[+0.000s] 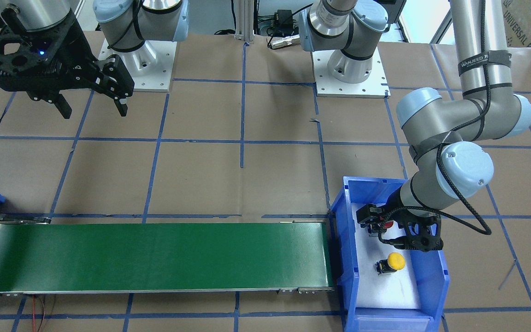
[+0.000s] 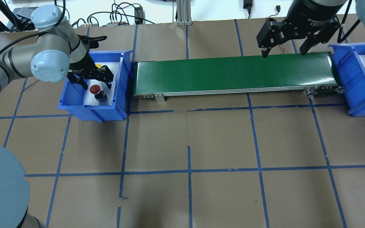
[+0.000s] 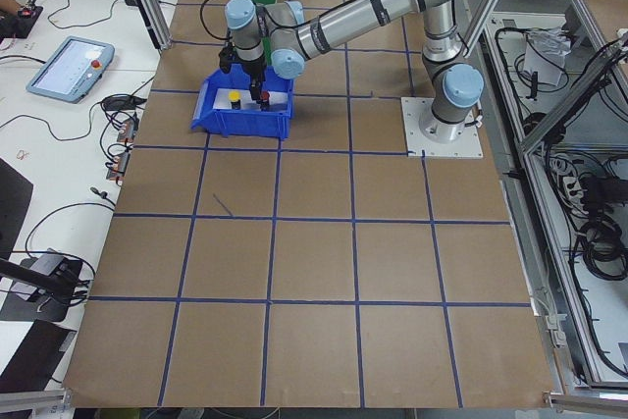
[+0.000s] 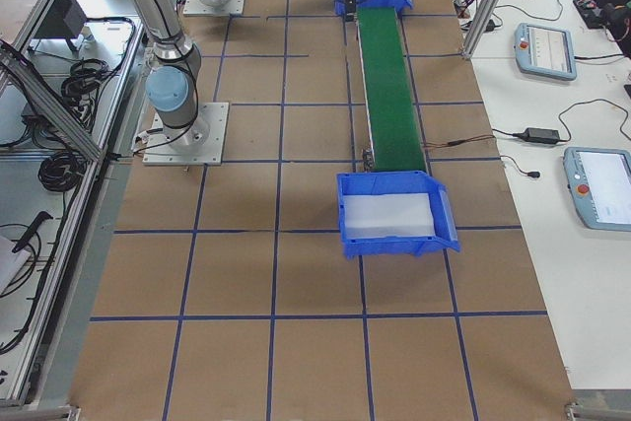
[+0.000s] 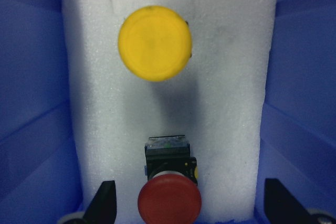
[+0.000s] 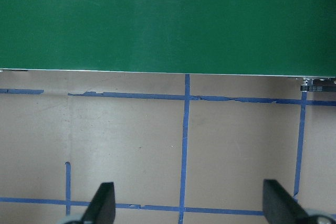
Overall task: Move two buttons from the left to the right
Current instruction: 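Lower the left gripper and grasp the red button, then lift the red button and carry it onto the green conveyor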
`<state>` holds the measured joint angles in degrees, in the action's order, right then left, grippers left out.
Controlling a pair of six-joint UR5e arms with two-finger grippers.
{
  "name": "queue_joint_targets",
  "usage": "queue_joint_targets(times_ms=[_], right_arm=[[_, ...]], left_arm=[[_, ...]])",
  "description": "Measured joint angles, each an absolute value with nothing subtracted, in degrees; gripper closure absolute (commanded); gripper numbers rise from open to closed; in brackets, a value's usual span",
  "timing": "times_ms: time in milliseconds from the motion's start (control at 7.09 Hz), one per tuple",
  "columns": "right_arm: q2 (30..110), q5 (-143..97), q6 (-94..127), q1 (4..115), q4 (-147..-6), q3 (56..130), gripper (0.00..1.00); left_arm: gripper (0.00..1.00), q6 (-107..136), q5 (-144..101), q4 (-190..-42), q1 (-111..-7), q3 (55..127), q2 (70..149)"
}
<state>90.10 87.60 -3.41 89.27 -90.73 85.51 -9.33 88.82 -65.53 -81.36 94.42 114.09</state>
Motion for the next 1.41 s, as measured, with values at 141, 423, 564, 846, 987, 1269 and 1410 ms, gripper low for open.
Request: queue_joint_targets(times_ms=[141,423,564,846,987,1269,1410], right_arm=[[90.1,87.6,-3.4,89.3,-90.8,85.5,0.00],[90.1,87.6,-3.4,89.3,-90.9,85.5,0.00],[90.1,87.6,-3.4,89.3,-90.8,85.5,0.00],[90.1,87.5,-3.4,89.3,-90.8,85.6,0.00],[90.1,87.6,-3.4,89.3,-90.8,85.6,0.00],[90.0,87.6,-3.4,89.3,-90.8,85.6,0.00],[90.1,87.6,-3.4,89.3,-90.8,85.6,0.00]], left_arm=[[0.42,-9.4,88.8,-65.0,-81.3,94.6,114.4],[0.74,-9.6,88.9,-64.8,-81.3,94.8,114.6],[0.80,-9.7,89.0,-64.9,-81.3,94.7,114.6],[0.80,-9.7,89.0,-65.2,-81.3,93.6,114.3],[0.80,-9.4,89.2,-65.5,-81.3,92.9,113.8],[0.80,-8.9,89.9,-70.3,-81.3,89.5,111.7],[0.80,-8.3,89.8,-73.0,-81.3,87.3,110.9]])
